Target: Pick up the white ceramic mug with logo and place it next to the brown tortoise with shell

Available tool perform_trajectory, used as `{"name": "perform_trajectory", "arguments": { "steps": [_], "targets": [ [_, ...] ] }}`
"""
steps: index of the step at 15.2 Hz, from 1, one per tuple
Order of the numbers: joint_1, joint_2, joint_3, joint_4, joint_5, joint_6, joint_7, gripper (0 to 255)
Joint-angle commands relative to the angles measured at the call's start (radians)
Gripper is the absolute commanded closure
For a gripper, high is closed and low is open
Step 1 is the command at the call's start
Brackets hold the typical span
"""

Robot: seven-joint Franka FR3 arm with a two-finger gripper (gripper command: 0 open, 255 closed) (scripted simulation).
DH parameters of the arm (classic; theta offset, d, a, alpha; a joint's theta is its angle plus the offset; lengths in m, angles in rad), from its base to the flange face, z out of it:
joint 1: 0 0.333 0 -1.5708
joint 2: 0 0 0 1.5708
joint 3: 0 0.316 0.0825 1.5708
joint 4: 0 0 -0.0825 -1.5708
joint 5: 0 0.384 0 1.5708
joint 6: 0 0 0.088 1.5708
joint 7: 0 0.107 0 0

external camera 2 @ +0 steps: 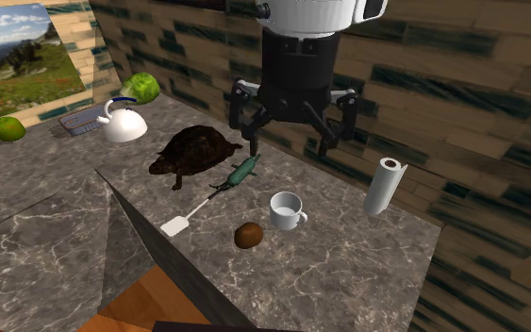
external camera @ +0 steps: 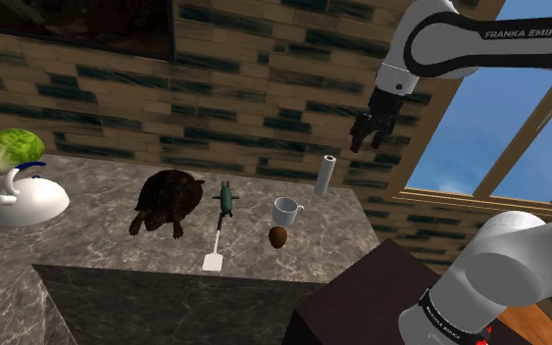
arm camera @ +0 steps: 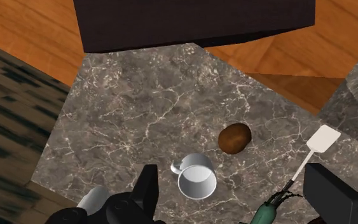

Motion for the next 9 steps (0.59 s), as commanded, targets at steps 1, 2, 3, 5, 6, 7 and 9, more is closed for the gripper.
{"name": "perform_trajectory", "arguments": {
  "steps": [1, 2, 3, 5, 6, 7, 9],
  "targets": [
    [0.004, 0.05, 0.004, -0.024, -0.001, 0.077, 0.0, 0],
    [0.005, 0.077, 0.006, -0.034, -0.002, 0.114, 0.0, 0],
    [0.007, 0.104, 0.007, -0.042, -0.003, 0.15, 0.0, 0],
    [0.01, 0.164, 0.011, -0.054, -0.005, 0.223, 0.0, 0],
    [0.011, 0.196, 0.012, -0.058, -0.006, 0.259, 0.001, 0],
    [0.013, 0.229, 0.014, -0.06, -0.007, 0.294, 0.001, 0],
    [0.015, 0.297, 0.017, -0.06, -0.01, 0.364, 0.002, 0]
  ]
}}
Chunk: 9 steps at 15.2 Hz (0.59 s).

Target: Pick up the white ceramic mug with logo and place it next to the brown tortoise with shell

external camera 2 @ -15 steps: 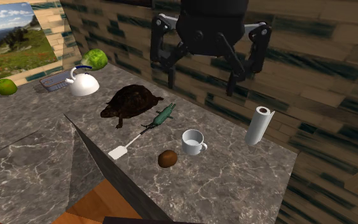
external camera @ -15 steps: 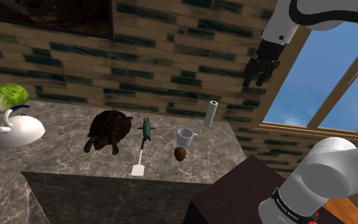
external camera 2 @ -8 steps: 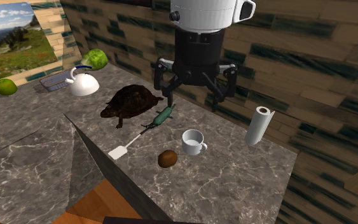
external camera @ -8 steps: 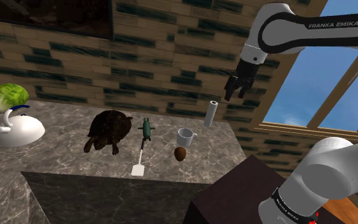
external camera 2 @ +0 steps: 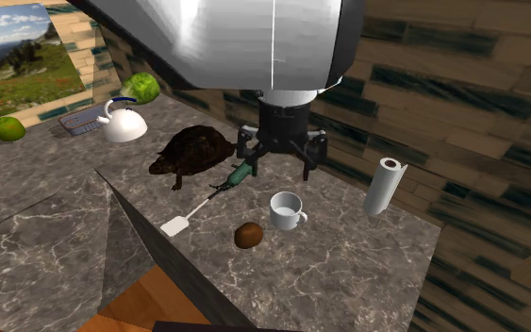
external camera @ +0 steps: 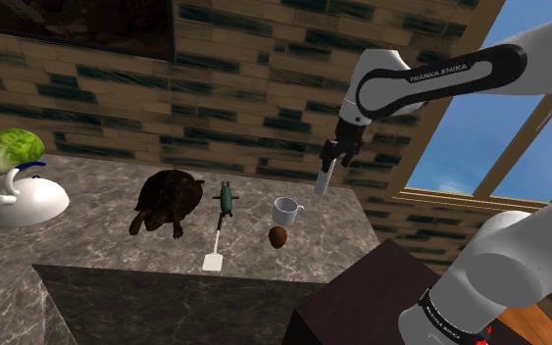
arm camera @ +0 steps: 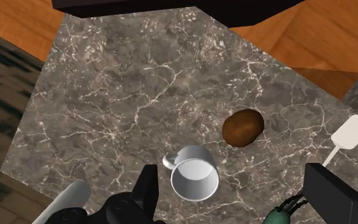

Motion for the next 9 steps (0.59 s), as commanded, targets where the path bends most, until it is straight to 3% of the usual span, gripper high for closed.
{"name": "perform_trajectory", "arguments": {
  "steps": [1, 9],
  "targets": [
    [0.004, 0.073, 0.006, -0.001, -0.002, 0.077, 0.005, 0],
    [0.01, 0.383, 0.019, 0.071, -0.024, 0.318, 0.019, 0]
  ]
}}
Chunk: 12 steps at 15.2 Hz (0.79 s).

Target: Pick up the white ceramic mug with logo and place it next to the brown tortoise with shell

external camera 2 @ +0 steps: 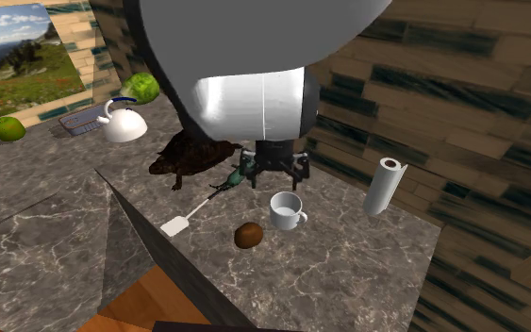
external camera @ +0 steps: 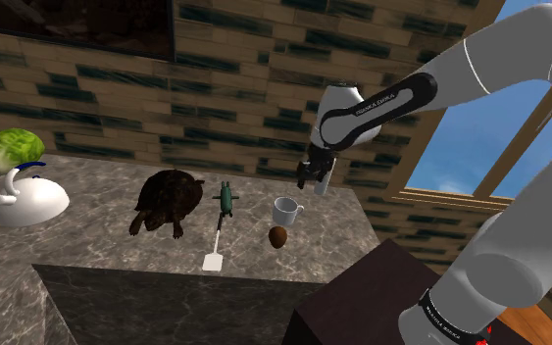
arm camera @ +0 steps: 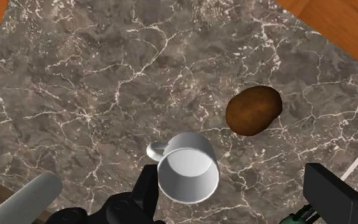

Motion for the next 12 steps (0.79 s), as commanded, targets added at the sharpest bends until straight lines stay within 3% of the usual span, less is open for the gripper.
{"name": "perform_trajectory", "arguments": {
  "steps": [1, 12],
  "targets": [
    [0.0, 0.08, 0.001, 0.021, -0.008, 0.06, 0.003, 0],
    [0.022, 0.524, -0.007, 0.279, -0.064, 0.25, 0.041, 0]
  ]
}}
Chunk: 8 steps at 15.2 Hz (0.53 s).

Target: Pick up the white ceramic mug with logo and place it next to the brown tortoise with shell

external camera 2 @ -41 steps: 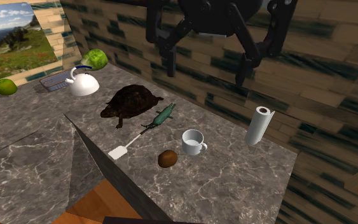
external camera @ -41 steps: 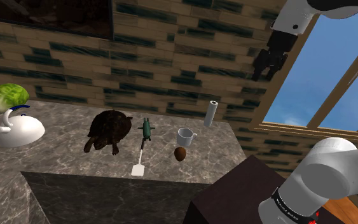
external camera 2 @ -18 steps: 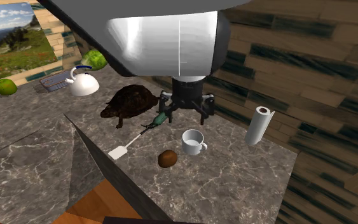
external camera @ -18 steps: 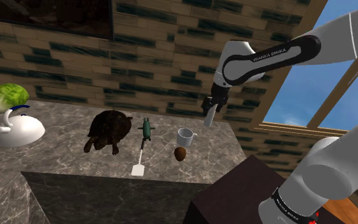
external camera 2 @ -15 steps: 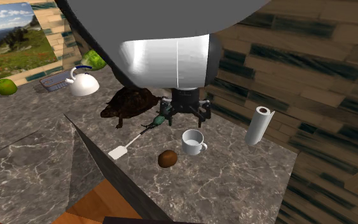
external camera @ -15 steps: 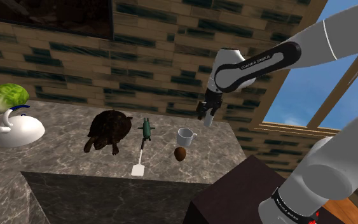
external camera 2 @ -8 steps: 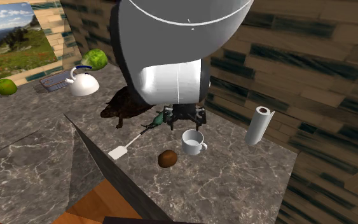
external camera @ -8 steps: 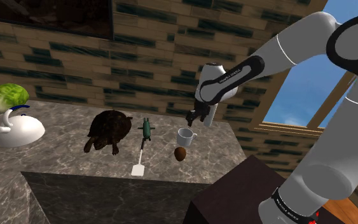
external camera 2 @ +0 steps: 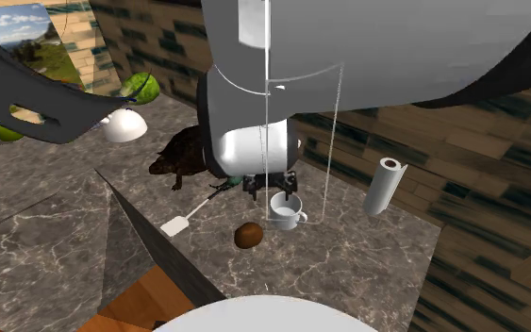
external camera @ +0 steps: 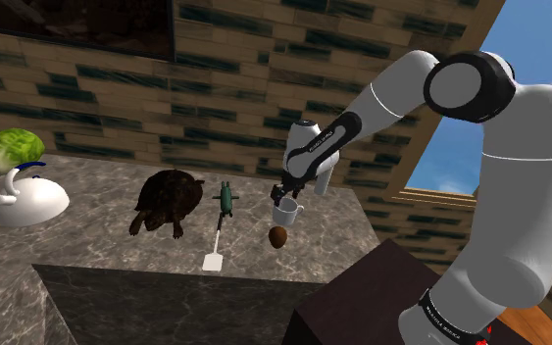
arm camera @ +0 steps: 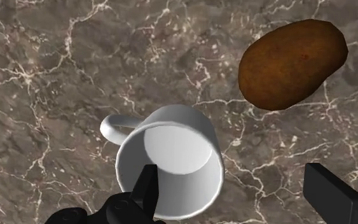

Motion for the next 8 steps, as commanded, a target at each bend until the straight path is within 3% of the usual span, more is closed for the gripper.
{"name": "perform_trajectory", "arguments": {
  "steps": [1, 3, 8],
  "targets": [
    [0.003, 0.083, -0.004, 0.065, -0.008, 0.019, 0.002, 0],
    [0.009, 0.163, -0.007, 0.131, -0.014, 0.033, 0.006, 0],
    [0.009, 0.229, -0.01, 0.163, -0.017, 0.068, 0.008, 0]
  ]
}}
